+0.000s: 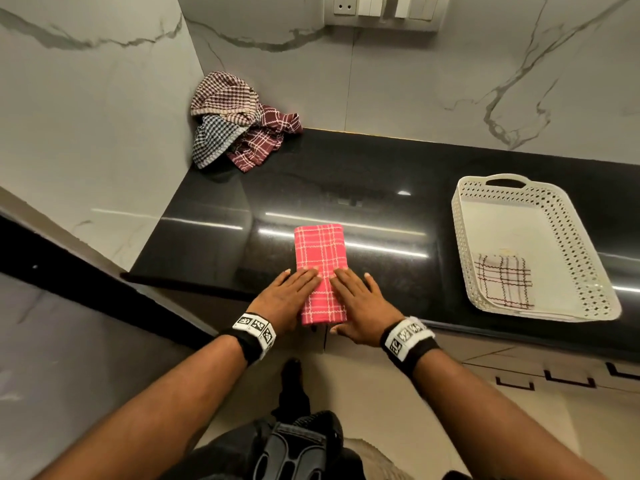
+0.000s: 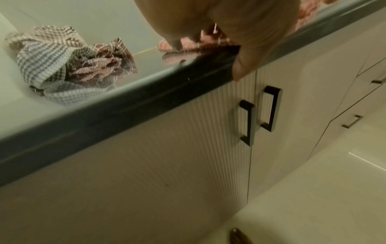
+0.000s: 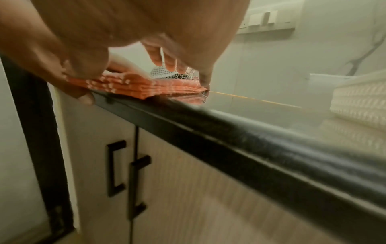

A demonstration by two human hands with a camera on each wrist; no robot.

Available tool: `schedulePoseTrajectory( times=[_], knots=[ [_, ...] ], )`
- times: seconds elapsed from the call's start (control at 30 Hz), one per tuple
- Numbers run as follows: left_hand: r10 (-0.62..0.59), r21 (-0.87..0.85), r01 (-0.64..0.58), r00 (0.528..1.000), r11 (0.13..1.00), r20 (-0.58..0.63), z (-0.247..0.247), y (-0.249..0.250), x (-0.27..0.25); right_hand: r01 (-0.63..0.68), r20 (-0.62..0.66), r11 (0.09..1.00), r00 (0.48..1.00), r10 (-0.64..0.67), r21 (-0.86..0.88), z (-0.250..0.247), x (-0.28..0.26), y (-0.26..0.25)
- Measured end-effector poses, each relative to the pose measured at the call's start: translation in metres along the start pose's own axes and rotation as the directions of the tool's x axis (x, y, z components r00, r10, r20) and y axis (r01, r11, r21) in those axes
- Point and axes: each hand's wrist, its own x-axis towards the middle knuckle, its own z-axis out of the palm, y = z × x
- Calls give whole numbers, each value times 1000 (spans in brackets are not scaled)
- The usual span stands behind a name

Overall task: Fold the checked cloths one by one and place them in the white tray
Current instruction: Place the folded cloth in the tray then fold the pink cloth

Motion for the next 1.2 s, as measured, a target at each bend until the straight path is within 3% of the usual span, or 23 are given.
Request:
schedulePoseTrajectory(
  times=[0.1,0.2,0.37,0.47,0.53,0.63,0.8,0.93,1.0,1.03,1.1,1.17,1.2],
  knots=[
    [-31,-22,30,997,999,-75,13,1,1,35,83,997,996,-29,-66,-1,10,16],
    [-47,-85,32,982,996,-181,23,5,-5,10,-12,1000,1000,-10,10,2,5,16],
    [-32,-284,-66,945,957,-327,23,-2,-5,-36,-250,938,960,128,344,10,-2,5],
    [-236,-632,32,941,774,-242,-2,-9,8,-103,-259,816,919,296,569,-1,15,2],
    [-357,-741,132,921,658,-153,-18,-16,22,-161,-233,725,881,411,670,-13,29,0],
    [-423,-756,242,904,608,-51,-27,-28,44,-285,-136,599,817,560,748,-23,50,-2],
    [-511,-723,432,850,539,127,-37,-35,72,-478,-76,608,744,664,634,-25,75,2],
    [-552,-720,472,821,509,148,-45,-32,73,-575,-26,582,699,715,575,-33,85,3],
    [-567,-693,438,822,572,51,-46,-29,66,-539,-91,591,688,720,600,-36,80,-4],
    [-543,-644,371,835,669,-83,-45,-28,62,-506,-187,656,694,695,560,-38,77,-8],
    [-333,-438,181,894,881,-300,-34,-26,58,-456,-319,806,753,575,376,-36,71,-17],
    [-86,-232,13,947,973,-309,-18,-27,59,-420,-241,880,851,467,224,-30,70,-24],
    [-28,-188,-24,963,982,-267,-13,-31,60,-406,-164,895,885,435,185,-27,71,-25]
  ],
)
